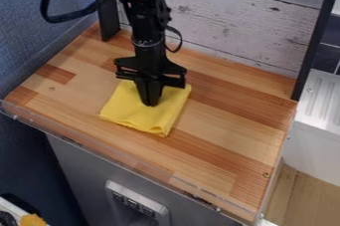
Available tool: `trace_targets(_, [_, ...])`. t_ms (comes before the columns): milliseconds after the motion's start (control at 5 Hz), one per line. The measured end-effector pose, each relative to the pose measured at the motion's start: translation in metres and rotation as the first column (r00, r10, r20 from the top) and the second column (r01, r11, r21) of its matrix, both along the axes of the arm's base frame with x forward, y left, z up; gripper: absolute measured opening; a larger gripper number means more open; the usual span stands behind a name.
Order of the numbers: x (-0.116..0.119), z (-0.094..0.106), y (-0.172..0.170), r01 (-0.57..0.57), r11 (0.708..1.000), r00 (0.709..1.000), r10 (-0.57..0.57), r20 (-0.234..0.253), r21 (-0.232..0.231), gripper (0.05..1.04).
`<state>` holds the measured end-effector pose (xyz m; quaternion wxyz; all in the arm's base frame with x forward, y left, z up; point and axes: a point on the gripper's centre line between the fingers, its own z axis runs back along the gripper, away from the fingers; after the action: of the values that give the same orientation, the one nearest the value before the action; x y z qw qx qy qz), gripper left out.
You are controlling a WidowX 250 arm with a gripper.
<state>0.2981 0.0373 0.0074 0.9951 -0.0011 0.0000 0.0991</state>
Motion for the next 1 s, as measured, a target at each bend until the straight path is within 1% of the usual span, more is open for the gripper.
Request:
trace_targets(400, [-0.011,0.001,-0.023,0.126,0.992,0.992,-0.126,-0.032,0.005,0.064])
trace_targets(600, [-0.017,0.002,-0.032,0.161,0.987,0.986,-0.161,-0.032,0.004,0.064])
trace_targets(800, [-0.025,0.004,-0.036,0.184,0.983,0.982,-0.184,-0.034,0.001,0.095])
trace_targets(1000, [-0.03,0.022,-0.04,0.196,0.981,0.98,-0.196,-0.021,0.002,0.243])
